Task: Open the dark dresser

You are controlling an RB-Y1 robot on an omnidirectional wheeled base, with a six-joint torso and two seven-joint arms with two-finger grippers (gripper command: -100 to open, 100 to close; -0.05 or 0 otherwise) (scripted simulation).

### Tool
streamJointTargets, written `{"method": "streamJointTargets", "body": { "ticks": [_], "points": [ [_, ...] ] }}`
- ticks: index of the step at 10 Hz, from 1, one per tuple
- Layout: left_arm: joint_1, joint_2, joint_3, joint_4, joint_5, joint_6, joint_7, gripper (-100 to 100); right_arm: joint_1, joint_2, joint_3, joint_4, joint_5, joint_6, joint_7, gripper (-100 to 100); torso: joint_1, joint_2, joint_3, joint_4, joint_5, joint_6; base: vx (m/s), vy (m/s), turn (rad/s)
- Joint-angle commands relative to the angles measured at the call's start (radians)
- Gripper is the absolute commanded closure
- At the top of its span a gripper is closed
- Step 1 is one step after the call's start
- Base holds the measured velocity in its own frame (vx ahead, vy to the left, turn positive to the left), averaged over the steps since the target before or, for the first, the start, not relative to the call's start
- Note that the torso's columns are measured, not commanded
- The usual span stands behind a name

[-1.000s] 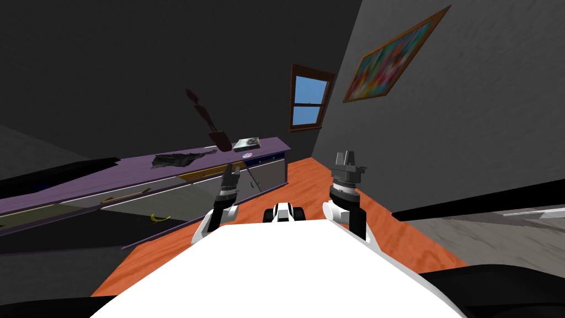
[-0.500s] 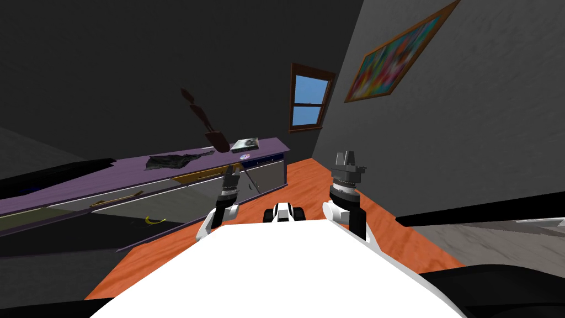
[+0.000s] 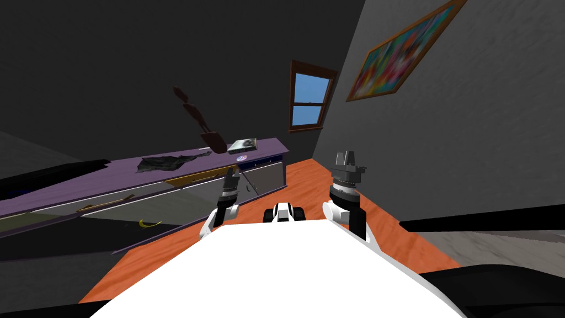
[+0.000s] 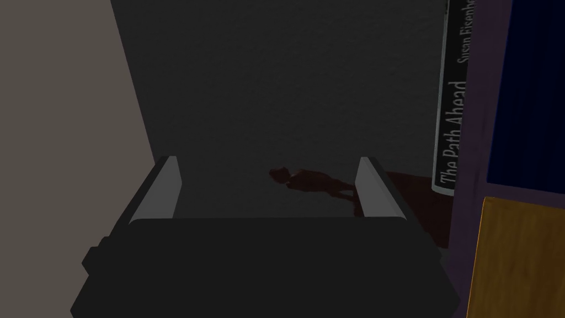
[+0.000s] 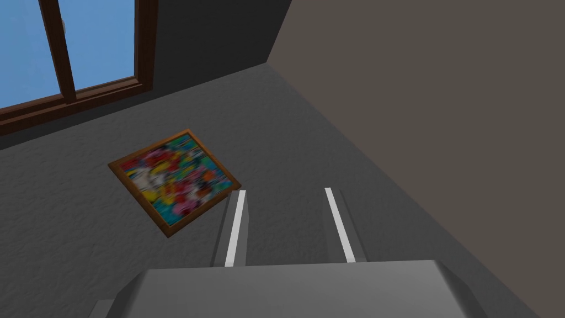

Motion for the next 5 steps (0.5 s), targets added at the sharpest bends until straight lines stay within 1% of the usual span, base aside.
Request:
{"method": "streamJointTargets", "body": {
  "ticks": [1, 2, 3, 4, 5],
  "points": [
    [-0.022, 0.001, 0.015, 0.067, 0.000, -0.043, 0.004, -100, 0.000, 0.000, 0.000, 0.000, 0.000, 0.000, 0.000, 0, -0.001, -0.002, -0.001, 0.000, -0.001, 0.000, 0.067, -0.061, 0.014],
    [-0.038, 0.000, 0.025, 0.102, 0.001, -0.072, 0.006, -100, 0.000, 0.000, 0.000, 0.000, 0.000, 0.000, 0.000, 0, 0.000, 0.000, 0.000, 0.000, 0.000, 0.000, 0.054, -0.060, 0.018],
    [-0.038, 0.000, 0.025, 0.114, 0.001, -0.072, 0.006, -100, 0.000, 0.000, 0.000, 0.000, 0.000, 0.000, 0.000, 0, 0.000, 0.000, 0.000, 0.000, 0.000, 0.000, 0.040, -0.037, 0.011],
    [-0.055, -0.002, 0.035, 0.153, 0.001, -0.100, 0.009, -100, 0.000, 0.000, 0.000, 0.000, 0.000, 0.000, 0.000, 0, 0.002, 0.001, 0.001, 0.000, 0.000, 0.000, 0.040, -0.028, 0.017],
    [-0.055, -0.002, 0.035, 0.163, 0.001, -0.100, 0.009, -100, 0.000, 0.000, 0.000, 0.000, 0.000, 0.000, 0.000, 0, 0.002, 0.001, 0.000, 0.000, 0.000, 0.000, 0.041, -0.025, 0.011]
  ]
}}
